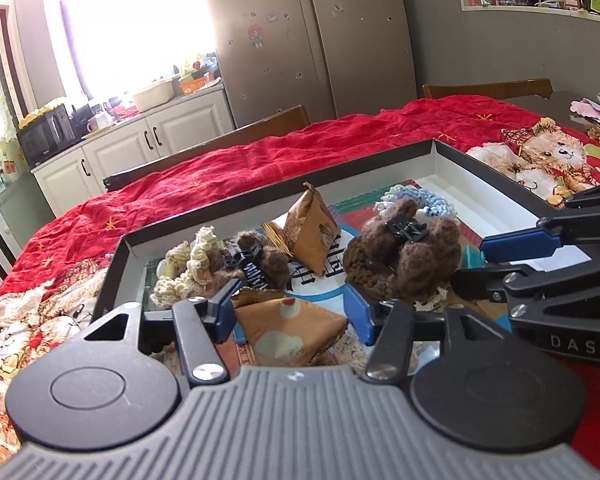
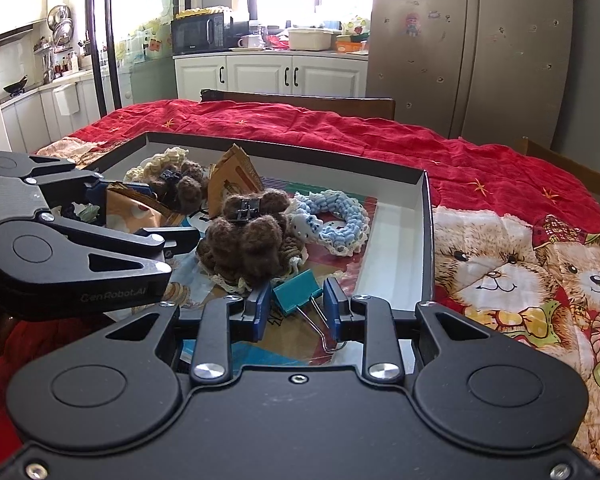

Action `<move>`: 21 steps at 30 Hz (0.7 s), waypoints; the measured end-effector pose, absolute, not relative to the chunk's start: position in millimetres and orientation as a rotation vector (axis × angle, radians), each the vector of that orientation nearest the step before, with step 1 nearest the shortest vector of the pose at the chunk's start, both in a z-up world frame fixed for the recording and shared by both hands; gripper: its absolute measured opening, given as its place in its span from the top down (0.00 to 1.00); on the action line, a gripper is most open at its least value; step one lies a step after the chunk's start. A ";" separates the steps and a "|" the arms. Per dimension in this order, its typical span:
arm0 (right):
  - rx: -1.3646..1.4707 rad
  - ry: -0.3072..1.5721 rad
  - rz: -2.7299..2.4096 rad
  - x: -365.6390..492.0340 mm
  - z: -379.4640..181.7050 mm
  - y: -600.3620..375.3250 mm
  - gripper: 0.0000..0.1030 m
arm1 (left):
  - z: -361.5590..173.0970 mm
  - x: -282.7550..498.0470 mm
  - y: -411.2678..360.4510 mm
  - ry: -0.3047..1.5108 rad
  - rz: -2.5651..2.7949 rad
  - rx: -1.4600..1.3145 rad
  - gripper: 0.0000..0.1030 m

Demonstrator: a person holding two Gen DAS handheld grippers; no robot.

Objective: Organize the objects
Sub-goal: 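Open left tool releasing paper packet in box while right tool releases binder clip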

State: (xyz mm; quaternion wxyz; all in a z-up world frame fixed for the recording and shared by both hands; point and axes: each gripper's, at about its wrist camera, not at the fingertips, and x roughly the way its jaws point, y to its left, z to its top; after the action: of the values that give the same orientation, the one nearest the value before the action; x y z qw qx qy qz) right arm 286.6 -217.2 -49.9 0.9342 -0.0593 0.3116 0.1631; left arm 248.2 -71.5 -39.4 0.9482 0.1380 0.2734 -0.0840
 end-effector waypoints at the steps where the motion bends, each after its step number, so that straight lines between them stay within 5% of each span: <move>1: -0.119 0.637 0.334 286.6 -49.8 -217.3 0.73 | -38.7 247.8 -71.3 0.554 -0.170 0.281 0.31; 21: -0.074 0.627 0.361 274.4 -33.0 -217.8 0.62 | -6.8 229.2 -61.8 0.507 -0.130 0.230 0.14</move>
State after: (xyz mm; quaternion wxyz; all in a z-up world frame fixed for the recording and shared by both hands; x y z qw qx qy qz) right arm 274.4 -217.8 -33.0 0.9346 -0.0360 0.3068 0.1764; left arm 229.2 -61.8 -6.8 0.9595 0.1132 0.2499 -0.0643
